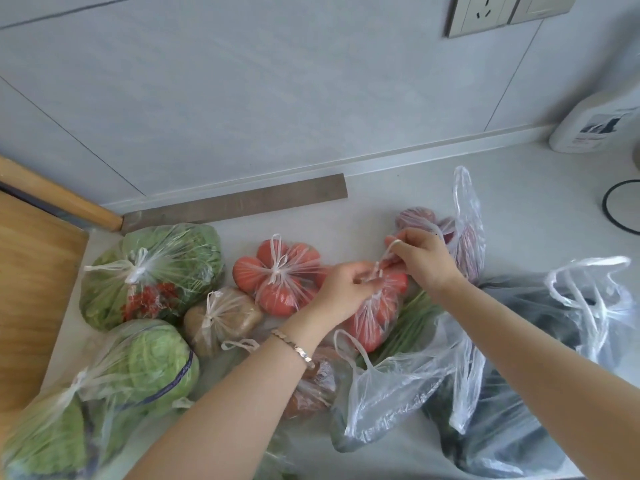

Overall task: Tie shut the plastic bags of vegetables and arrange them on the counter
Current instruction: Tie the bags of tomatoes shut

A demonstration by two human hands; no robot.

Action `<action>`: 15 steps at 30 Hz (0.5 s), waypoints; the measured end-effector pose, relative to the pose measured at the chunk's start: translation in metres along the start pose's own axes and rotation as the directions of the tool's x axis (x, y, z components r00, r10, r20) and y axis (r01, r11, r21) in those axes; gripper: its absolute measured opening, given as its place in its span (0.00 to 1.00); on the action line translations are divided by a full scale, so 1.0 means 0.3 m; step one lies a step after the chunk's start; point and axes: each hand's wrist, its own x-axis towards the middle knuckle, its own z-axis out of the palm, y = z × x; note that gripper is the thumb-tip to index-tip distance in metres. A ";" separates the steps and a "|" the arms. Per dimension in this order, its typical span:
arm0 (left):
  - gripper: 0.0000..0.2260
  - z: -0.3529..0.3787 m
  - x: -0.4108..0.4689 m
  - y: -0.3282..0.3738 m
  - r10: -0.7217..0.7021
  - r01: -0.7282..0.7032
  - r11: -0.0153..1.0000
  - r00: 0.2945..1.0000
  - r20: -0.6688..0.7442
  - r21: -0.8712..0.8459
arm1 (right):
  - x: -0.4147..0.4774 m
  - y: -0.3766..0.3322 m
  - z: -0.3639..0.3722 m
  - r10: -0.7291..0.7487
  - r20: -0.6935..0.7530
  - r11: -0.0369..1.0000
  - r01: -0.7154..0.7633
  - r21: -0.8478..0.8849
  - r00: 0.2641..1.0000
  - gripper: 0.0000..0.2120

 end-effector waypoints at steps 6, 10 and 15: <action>0.07 -0.011 0.040 0.023 -0.073 0.045 0.990 0.973 -0.220 -0.132 | -0.012 0.078 -0.019 0.048 0.147 0.995 -0.034 -0.092 0.988 0.11; 0.05 0.002 0.032 0.017 -0.012 -0.003 0.997 0.979 -0.206 -0.074 | -0.015 0.147 0.023 -0.094 0.242 0.892 0.190 -0.409 0.966 0.05; 0.06 -0.014 0.014 0.011 0.025 -0.046 0.997 0.940 -0.341 -0.055 | 0.021 0.194 0.056 0.011 0.009 0.983 -0.010 -0.184 1.000 0.07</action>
